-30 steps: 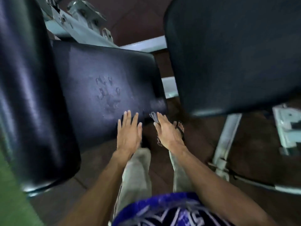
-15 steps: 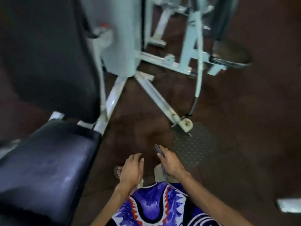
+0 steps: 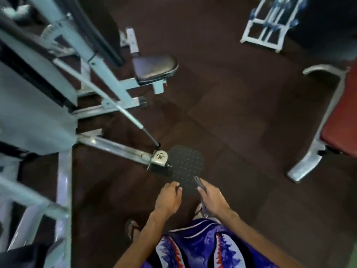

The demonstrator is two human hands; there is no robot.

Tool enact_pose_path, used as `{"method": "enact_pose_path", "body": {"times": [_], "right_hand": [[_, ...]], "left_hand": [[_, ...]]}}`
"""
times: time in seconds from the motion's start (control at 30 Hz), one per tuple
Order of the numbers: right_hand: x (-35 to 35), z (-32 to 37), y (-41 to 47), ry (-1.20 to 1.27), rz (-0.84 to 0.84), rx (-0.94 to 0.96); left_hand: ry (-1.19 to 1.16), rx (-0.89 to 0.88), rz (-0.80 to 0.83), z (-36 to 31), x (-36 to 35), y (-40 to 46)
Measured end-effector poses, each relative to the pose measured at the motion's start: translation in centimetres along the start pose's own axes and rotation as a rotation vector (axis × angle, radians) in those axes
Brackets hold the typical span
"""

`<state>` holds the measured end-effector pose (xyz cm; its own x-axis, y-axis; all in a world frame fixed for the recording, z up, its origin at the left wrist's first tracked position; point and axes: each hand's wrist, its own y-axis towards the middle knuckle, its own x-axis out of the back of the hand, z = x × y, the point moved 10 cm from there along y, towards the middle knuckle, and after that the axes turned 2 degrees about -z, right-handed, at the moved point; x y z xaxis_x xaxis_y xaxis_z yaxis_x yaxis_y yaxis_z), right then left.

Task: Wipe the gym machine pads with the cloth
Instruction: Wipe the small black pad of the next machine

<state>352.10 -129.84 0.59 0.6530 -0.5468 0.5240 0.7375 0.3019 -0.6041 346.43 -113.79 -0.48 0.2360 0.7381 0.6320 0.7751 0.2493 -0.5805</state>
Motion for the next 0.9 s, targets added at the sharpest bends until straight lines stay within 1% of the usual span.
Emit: {"method": "enact_pose_path", "body": {"times": [0.17, 0.3, 0.4, 0.6, 0.73, 0.9], "right_hand": [[8.1, -4.7, 2.5, 0.043, -0.059, -0.072], [12.0, -5.8, 4.6, 0.084, -0.085, -0.099], [13.8, -5.1, 7.2, 0.110, -0.074, -0.086], [17.5, -0.6, 16.3, 0.102, -0.051, -0.042], [20.0, 4.1, 24.3, 0.082, -0.032, -0.039], [23.0, 11.9, 33.0, 0.093, -0.026, 0.000]], "left_hand": [[0.091, -0.057, 0.052, -8.6, -2.9, 3.7], [0.109, -0.077, 0.072, -12.4, -3.0, 7.4], [0.090, -0.061, 0.077, -14.2, -2.3, 10.6], [0.102, -0.032, 0.062, -16.1, 1.6, 19.0], [0.140, -0.023, 0.034, -17.5, 7.4, 26.2], [0.157, -0.034, -0.016, -19.2, 15.2, 34.0]]}}
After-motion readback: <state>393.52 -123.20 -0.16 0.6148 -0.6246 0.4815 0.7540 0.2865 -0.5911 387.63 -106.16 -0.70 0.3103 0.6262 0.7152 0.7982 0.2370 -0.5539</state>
